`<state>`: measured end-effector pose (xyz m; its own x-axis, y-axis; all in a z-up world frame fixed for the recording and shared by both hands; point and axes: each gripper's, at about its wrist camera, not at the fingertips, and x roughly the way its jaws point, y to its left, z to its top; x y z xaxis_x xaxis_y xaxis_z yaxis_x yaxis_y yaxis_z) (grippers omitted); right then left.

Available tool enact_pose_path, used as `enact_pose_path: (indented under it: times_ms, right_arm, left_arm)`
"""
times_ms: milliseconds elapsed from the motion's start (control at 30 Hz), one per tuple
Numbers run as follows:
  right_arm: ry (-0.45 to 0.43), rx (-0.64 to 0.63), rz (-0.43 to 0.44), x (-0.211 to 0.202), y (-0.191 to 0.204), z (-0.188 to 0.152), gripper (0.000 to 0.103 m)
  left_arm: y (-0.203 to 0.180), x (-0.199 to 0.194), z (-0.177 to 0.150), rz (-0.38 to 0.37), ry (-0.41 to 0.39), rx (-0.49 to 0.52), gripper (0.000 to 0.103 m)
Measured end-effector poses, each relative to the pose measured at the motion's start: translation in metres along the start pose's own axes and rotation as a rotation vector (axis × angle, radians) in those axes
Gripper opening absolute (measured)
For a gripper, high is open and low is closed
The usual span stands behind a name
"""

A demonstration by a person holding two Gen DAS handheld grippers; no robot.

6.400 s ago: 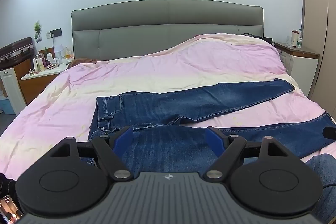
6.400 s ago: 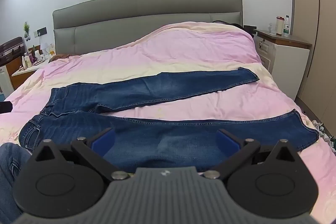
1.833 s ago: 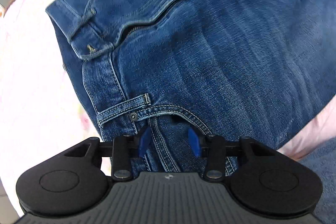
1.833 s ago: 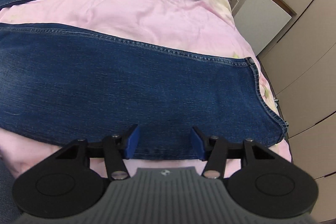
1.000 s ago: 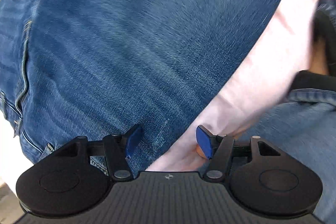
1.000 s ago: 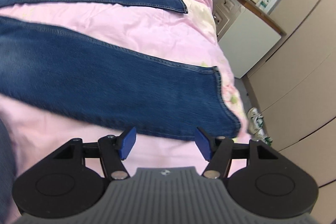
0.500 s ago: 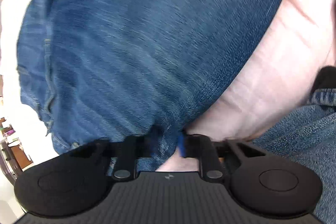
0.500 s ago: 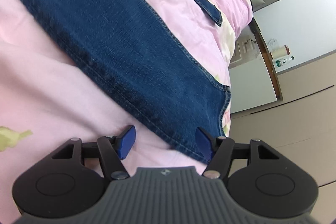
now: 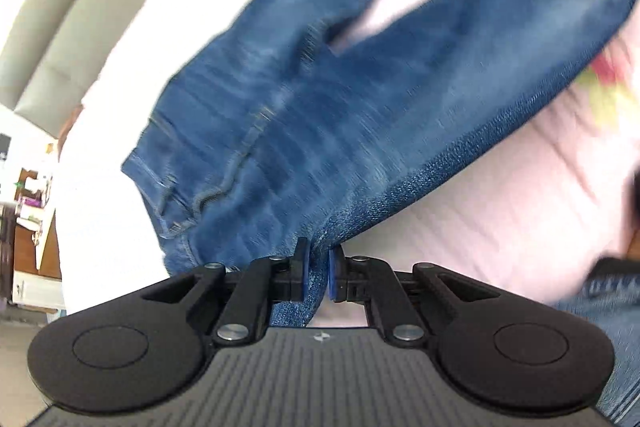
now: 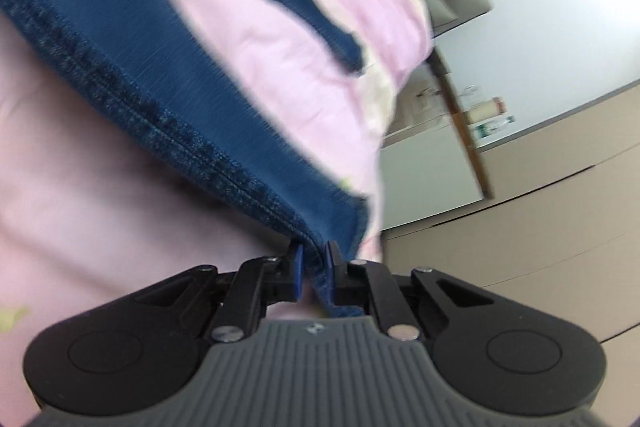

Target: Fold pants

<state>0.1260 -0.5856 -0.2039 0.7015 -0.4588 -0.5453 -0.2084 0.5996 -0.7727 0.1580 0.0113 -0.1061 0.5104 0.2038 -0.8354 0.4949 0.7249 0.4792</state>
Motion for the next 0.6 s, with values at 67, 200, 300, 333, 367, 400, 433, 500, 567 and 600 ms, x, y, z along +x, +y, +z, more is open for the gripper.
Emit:
enact_pose_path:
  times_ms: [67,200,300,333,367,400,433,500,567,600]
  right_arm:
    - [-0.004,0.034,-0.025,0.000,-0.014,0.017,0.001]
    - [0.003,0.100,-0.064,0.009,-0.043,0.057,0.000]
    - [0.013,0.127,-0.088,0.023,-0.060,0.088,0.000]
    - [0.016,0.133,-0.092,0.028,-0.065,0.098,0.000]
    - [0.019,0.139,-0.095,0.035,-0.071,0.109,0.000]
    - [0.023,0.145,-0.099,0.044,-0.076,0.121,0.000]
    - [0.026,0.151,-0.101,0.051,-0.081,0.132,0.000]
    - [0.033,0.153,-0.105,0.069,-0.090,0.157,0.000]
    - [0.038,0.141,-0.113,0.092,-0.096,0.185,0.000]
    - [0.041,0.128,-0.115,0.104,-0.097,0.198,0.000]
  left_arm:
    - [0.003,0.003,0.010,0.013,-0.036,-0.039,0.007]
    - [0.031,0.001,0.025,0.024,-0.106,-0.139,0.006]
    - [0.055,0.003,0.048,0.033,-0.137,-0.185,0.005]
    - [0.063,0.004,0.056,0.038,-0.144,-0.193,0.005]
    - [0.070,0.006,0.064,0.039,-0.148,-0.204,0.005]
    - [0.078,0.010,0.072,0.040,-0.148,-0.217,0.004]
    - [0.086,0.016,0.081,0.040,-0.148,-0.228,0.004]
    - [0.103,0.027,0.099,0.051,-0.153,-0.242,0.004]
    - [0.119,0.042,0.117,0.061,-0.155,-0.250,0.004]
    - [0.127,0.051,0.126,0.061,-0.152,-0.254,0.004]
